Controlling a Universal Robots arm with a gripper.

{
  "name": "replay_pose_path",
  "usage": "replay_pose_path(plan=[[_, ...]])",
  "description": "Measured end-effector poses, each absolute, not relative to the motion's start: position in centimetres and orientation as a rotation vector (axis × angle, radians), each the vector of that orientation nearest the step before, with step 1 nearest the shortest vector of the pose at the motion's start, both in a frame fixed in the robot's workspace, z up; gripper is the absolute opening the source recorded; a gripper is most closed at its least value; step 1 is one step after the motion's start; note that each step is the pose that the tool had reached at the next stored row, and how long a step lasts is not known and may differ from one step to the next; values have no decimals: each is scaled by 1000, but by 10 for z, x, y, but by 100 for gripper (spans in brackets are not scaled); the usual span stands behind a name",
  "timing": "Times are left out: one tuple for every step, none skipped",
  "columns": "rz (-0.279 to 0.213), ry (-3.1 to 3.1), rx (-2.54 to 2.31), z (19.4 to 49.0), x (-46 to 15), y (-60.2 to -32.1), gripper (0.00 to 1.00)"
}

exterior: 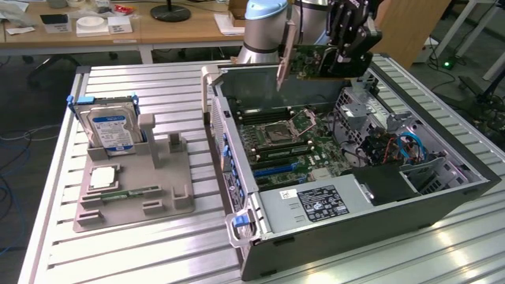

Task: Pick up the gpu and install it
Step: 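Insert the gpu into the slot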

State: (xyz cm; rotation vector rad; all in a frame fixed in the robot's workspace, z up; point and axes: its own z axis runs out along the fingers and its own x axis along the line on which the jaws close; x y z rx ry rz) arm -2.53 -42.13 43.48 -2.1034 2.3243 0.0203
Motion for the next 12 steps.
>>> replay_pose_path(plan=[[20, 2318, -2111, 435, -26, -421, 28], [20, 2311, -2118, 435, -26, -421, 28], [20, 2304, -2125, 435, -27, -421, 28], [20, 2297, -2133, 435, -27, -422, 28], [20, 2290, -2140, 435, -28, -422, 28], [20, 2284, -2148, 435, -29, -422, 28], [20, 2277, -2155, 435, -29, -422, 28], [20, 2270, -2162, 435, -30, -422, 28], [20, 2263, -2169, 435, -30, -422, 28], [20, 2256, -2177, 435, -31, -422, 28], [20, 2248, -2184, 435, -31, -422, 28], [20, 2242, -2191, 435, -32, -422, 28]])
